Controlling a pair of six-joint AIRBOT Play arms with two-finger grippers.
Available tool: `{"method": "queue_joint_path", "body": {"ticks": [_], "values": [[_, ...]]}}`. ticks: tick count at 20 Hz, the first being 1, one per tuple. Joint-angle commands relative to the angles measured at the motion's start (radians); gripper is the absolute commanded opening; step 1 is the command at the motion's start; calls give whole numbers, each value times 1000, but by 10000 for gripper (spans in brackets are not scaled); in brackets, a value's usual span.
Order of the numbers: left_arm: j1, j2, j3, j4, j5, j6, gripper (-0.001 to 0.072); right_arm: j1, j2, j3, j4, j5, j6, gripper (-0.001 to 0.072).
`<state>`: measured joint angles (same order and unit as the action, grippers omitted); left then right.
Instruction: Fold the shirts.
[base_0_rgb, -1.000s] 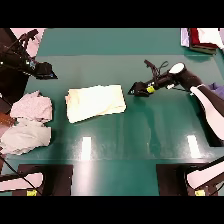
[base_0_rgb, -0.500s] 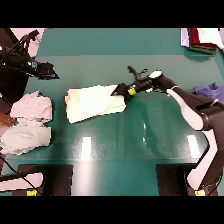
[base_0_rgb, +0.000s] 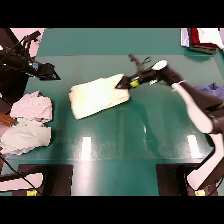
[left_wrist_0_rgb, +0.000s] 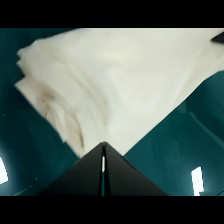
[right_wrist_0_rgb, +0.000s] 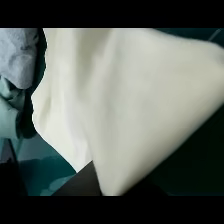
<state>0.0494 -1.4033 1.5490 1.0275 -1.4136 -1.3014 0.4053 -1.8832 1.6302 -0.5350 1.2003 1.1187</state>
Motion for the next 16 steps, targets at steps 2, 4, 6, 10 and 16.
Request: {"method": "queue_joint_path", "body": {"ticks": [2, 4, 6, 10, 16], "values": [[-100, 1, 0, -10, 72, 0, 20, -253, 198, 3, -331, 114, 81, 13], [-169, 1, 0, -10, 143, 0, 20, -397, 262, 3, -384, 146, 103, 13], [-227, 1, 0, -10, 203, 0, 20, -560, 311, 3, -383, 136, 134, 12], [-301, -2, 0, -10, 247, 0, 20, -821, 365, 3, -381, 72, 165, 12], [-320, -2, 0, -10, 247, -1, 20, -1019, 416, 3, -240, 18, 101, 12]]}}
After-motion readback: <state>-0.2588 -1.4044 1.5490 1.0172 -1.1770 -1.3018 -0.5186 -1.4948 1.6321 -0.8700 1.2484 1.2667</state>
